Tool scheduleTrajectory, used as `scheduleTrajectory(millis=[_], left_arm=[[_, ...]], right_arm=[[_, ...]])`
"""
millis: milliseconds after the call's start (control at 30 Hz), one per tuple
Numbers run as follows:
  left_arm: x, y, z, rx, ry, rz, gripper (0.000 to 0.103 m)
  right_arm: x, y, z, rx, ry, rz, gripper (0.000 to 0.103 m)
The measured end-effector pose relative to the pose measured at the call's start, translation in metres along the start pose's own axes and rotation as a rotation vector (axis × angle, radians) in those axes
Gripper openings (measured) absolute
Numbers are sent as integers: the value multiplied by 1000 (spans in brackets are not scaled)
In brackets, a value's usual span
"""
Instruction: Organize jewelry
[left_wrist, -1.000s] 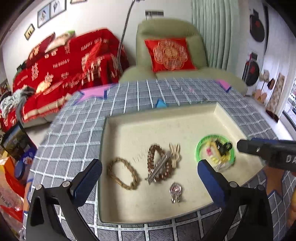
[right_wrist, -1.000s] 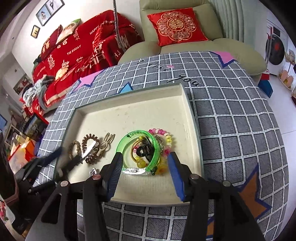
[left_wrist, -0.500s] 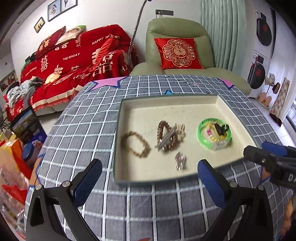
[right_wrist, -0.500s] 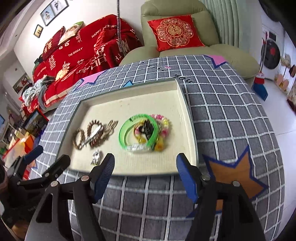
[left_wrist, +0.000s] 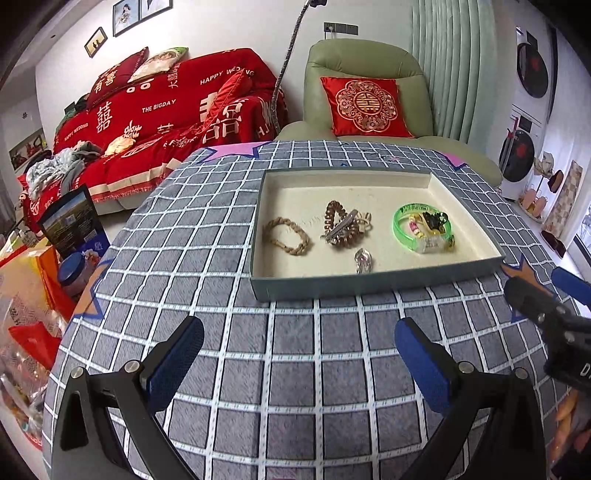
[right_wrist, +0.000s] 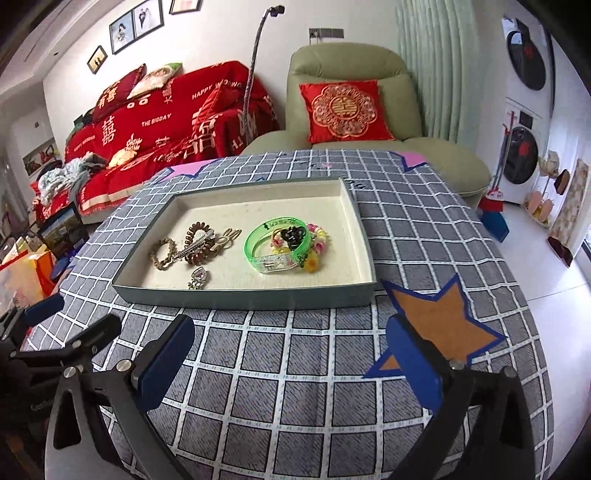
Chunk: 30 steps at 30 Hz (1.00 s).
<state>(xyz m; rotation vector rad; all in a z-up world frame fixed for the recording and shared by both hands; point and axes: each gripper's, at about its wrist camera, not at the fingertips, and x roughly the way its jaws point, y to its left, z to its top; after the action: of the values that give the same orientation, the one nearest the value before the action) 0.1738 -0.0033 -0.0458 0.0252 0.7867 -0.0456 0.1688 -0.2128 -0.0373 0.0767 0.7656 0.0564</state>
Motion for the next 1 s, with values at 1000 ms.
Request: scheduleTrajectory(millis=[1000], left_arm=[[-13, 0, -4, 5, -24, 10, 103]], right_arm=[[-17, -6, -4, 4, -27, -17, 103]])
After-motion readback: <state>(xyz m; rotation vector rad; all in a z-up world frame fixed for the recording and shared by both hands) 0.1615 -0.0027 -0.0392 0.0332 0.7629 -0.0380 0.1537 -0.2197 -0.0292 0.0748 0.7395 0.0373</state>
